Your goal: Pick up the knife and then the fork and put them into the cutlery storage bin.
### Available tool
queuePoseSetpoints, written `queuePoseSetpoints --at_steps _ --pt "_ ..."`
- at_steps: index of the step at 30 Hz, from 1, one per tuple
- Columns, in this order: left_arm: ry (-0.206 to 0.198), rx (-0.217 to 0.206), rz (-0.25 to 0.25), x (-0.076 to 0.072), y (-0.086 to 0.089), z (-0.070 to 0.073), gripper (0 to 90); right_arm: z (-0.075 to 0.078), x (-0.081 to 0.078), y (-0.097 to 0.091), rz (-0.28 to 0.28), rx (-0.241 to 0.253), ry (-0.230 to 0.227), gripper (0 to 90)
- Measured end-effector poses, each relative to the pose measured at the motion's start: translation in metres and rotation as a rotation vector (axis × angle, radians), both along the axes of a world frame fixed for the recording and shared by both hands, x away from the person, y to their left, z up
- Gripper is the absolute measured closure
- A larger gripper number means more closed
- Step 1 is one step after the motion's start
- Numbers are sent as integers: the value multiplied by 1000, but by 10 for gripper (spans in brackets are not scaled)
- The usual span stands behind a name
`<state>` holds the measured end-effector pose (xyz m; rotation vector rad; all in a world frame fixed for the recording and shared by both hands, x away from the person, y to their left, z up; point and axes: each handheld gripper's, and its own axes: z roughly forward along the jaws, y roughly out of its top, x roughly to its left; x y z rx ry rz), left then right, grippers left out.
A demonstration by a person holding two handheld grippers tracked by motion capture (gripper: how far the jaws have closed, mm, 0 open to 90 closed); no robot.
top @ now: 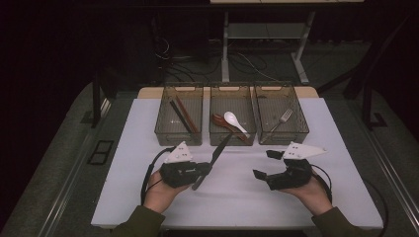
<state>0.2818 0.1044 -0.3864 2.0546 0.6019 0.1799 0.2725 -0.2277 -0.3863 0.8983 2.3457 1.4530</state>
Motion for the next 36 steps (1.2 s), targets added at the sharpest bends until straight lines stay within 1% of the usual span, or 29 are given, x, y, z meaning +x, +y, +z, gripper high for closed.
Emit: queuePoseSetpoints --at_steps 2,5,6,7,9,11,12,14,16,18,19,20,22,23,25,27,30,31,32,36 --pt "-1 -3 0 3 -8 0 799 3 3 6 1 29 2 250" --pt "0 -12 2 6 -20 0 799 8 9 14 16 74 8 344" --pt "-2 -12 -5 8 -24 0 799 10 11 17 25 83 13 380" --pt "-6 -16 -1 9 -28 -1 799 11 13 19 33 93 17 402" --pt "-14 -17 -4 12 -36 -1 799 13 17 24 42 105 15 467" --pt "-16 -23 -3 13 -42 -1 799 14 21 28 49 112 19 495" --pt "-18 -34 0 14 -45 -1 799 15 23 30 49 116 20 514" --pt "-24 -41 4 15 -49 0 799 15 27 33 40 125 23 528" --pt "-29 -50 14 15 -52 1 799 15 31 34 38 140 28 560" --pt "-44 -47 19 14 -55 1 799 13 34 34 41 165 43 606" --pt "-49 -38 22 14 -56 1 799 12 36 35 47 171 47 627" --pt "-51 -49 26 14 -57 0 799 12 36 36 47 175 52 644" --pt "-51 -49 28 13 -58 -1 798 10 37 36 55 179 63 688" --pt "-54 -43 22 13 -57 -1 799 10 37 37 55 184 66 704" --pt "-53 -46 19 12 -59 -1 798 9 37 38 59 199 72 728" --pt "-51 -50 20 11 -61 -2 798 9 37 38 58 208 69 772" --pt "-52 -50 15 10 -63 -2 798 10 37 37 58 216 74 794" --pt "-51 -58 14 10 -63 -3 798 10 37 37 60 216 72 803" --pt "-49 -63 10 10 -63 -3 798 10 36 37 59 219 70 836" --pt "-51 -64 0 9 -65 -3 798 11 36 36 85 243 81 876"
